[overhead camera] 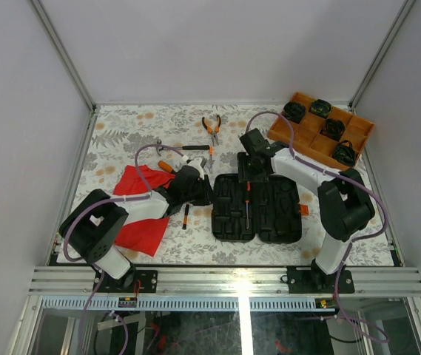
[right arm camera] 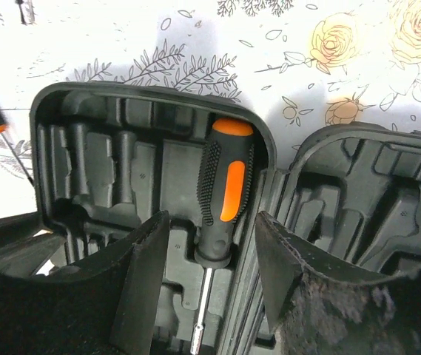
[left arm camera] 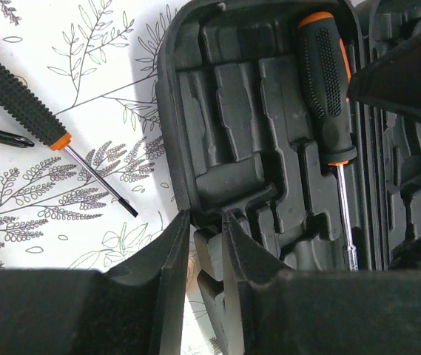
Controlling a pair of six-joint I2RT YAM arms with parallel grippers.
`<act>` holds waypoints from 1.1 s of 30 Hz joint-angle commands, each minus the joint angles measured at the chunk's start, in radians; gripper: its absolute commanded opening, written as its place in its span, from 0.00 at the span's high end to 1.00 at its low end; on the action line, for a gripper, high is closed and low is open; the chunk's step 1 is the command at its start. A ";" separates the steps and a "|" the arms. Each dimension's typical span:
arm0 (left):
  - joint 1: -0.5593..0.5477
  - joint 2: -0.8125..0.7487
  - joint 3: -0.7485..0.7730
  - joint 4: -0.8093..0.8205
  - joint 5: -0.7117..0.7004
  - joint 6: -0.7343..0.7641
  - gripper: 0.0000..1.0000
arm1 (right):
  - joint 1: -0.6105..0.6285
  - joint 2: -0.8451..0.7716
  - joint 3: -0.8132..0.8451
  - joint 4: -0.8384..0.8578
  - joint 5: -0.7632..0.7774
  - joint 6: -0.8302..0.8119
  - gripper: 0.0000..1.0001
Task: Sort the tools into containers
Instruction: Place the screwdriver in the storage box.
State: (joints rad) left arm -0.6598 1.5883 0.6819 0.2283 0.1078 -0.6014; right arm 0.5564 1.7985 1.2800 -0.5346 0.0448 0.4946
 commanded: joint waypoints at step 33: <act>0.041 0.018 0.005 -0.032 -0.031 -0.024 1.00 | -0.058 -0.174 -0.206 0.063 0.012 -0.016 0.56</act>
State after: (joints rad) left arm -0.6262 1.6016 0.6998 0.2234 0.0864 -0.6460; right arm 0.5316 1.5990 1.0733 -0.5056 0.1093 0.4953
